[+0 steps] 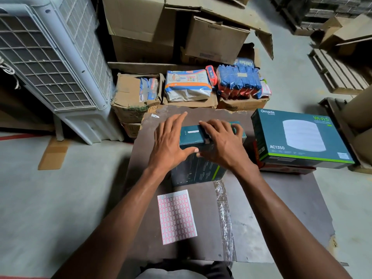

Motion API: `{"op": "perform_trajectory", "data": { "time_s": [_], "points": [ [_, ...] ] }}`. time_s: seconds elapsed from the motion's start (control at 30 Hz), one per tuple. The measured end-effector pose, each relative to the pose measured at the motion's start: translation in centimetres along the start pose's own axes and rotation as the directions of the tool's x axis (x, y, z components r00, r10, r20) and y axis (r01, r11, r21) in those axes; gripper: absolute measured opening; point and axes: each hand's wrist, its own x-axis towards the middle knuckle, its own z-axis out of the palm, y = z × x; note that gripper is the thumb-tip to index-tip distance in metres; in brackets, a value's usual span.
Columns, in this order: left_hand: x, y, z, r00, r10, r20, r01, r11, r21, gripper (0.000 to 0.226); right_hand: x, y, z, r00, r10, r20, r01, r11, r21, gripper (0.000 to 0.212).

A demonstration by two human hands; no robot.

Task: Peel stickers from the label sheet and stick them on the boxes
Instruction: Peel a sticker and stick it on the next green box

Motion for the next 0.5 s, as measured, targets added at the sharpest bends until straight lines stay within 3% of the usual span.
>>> {"op": "perform_trajectory", "data": {
  "time_s": [0.1,0.23,0.3,0.37,0.43,0.5],
  "points": [
    [-1.4,-0.9,0.8,0.990,-0.131,-0.061,0.122,0.985,-0.126,0.110,1.8,0.0,-0.7,0.997,-0.028,0.069,0.035,0.994,-0.105,0.099],
    [-2.9,-1.7,1.2,0.976,-0.205,-0.067,0.175,0.935,-0.309,0.097,2.0,-0.5,-1.2,0.990,0.005,0.138,0.009,0.995,-0.101,0.100],
    [-3.1,-1.8,1.2,0.975,-0.214,-0.054,0.182,0.918,-0.353,0.088,0.8,-1.4,-1.4,0.984,0.109,0.143,-0.104,0.994,-0.043,0.108],
    [-3.3,-1.5,1.3,0.975,-0.219,-0.042,0.186,0.903,-0.389,0.081,-0.7,-3.0,-1.6,0.950,0.310,0.040,-0.313,0.939,0.145,0.114],
    [-3.5,-1.4,1.8,0.973,-0.219,-0.068,0.171,0.889,-0.425,0.079,-2.3,-4.9,-1.8,0.813,0.580,-0.047,-0.494,0.732,0.468,0.116],
    [-3.8,-0.9,2.2,0.966,-0.236,-0.110,0.165,0.881,-0.443,0.078,-3.2,-6.2,-1.9,0.645,0.756,0.112,-0.528,0.334,0.781,0.124]
  ]
}}
